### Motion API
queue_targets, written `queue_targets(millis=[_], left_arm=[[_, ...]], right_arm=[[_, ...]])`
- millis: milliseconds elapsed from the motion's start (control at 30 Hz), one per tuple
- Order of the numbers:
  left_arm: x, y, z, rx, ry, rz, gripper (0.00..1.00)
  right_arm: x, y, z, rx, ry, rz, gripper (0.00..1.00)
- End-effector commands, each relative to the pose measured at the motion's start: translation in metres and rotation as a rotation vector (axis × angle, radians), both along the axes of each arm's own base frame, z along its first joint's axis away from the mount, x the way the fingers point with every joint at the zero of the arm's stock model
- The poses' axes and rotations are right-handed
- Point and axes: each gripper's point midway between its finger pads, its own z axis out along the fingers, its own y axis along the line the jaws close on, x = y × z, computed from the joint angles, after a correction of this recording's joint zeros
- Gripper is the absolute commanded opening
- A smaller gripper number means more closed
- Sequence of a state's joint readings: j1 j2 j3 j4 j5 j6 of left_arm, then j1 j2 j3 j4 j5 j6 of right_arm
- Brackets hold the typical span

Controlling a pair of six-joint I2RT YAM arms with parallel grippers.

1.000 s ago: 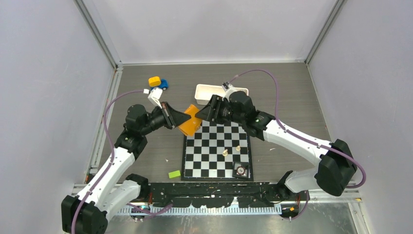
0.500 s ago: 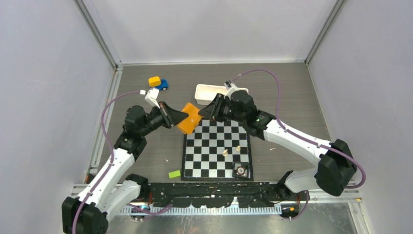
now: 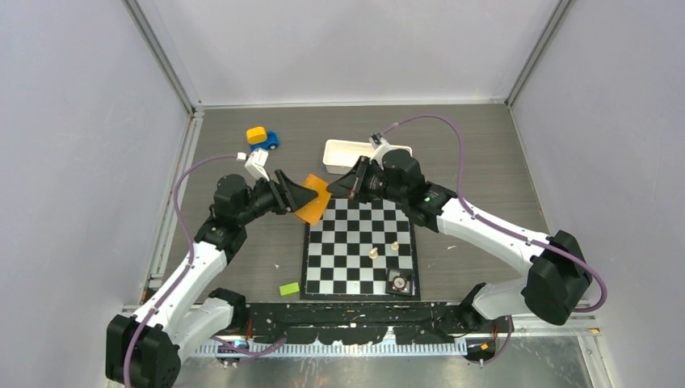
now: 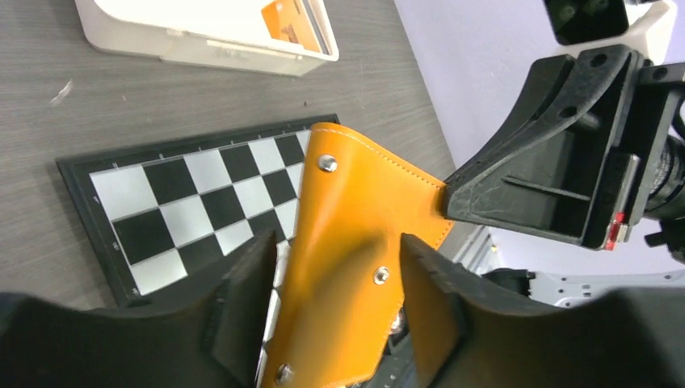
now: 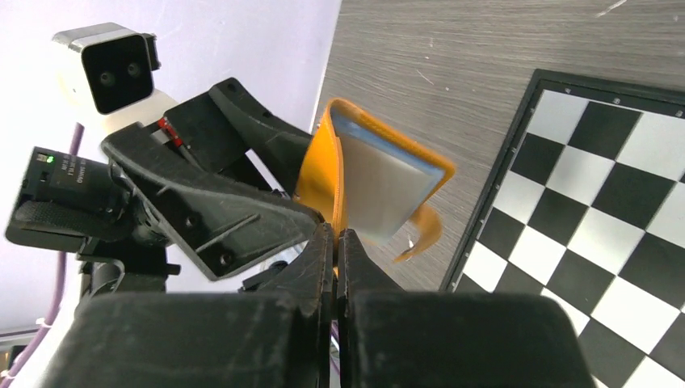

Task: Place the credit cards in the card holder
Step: Open the card holder at the center of the board.

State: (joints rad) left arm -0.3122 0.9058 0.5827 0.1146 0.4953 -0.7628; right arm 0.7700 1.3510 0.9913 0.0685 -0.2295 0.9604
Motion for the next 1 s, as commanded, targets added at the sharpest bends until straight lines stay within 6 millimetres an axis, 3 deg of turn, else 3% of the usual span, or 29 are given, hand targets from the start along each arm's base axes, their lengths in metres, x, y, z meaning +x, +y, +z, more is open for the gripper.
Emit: queue_targets(millis=[0, 100, 233, 400, 600, 767, 967], left_arm=[[-0.005, 0.001, -0.007, 0.065, 0.015, -0.023, 0.73], [-0.006, 0.017, -0.019, 0.179, 0.039, 0.035, 0.94], [-0.010, 0.026, -0.015, 0.289, -0.018, 0.068, 0.99], [-0.027, -0.005, -0.009, 0.306, -0.093, -0.054, 1.00], [-0.040, -0.040, -0.013, 0.392, -0.172, -0.112, 1.00], [-0.040, -0.062, -0.016, 0.495, -0.241, -0.091, 1.00], [-0.028, -0.080, -0.038, 0.694, -0.281, 0.010, 1.00]], right_arm=[[0.005, -0.007, 0.012, -0.064, -0.023, -0.055, 0.01], [0.011, -0.020, 0.003, -0.156, -0.005, -0.110, 0.00], [0.015, -0.032, -0.003, -0.246, 0.018, -0.159, 0.00], [0.026, -0.046, -0.017, -0.322, 0.086, -0.270, 0.00], [0.029, -0.047, -0.025, -0.323, 0.141, -0.315, 0.00], [0.029, -0.046, -0.023, -0.320, 0.151, -0.322, 0.00], [0.028, -0.044, -0.020, -0.309, 0.160, -0.318, 0.00]])
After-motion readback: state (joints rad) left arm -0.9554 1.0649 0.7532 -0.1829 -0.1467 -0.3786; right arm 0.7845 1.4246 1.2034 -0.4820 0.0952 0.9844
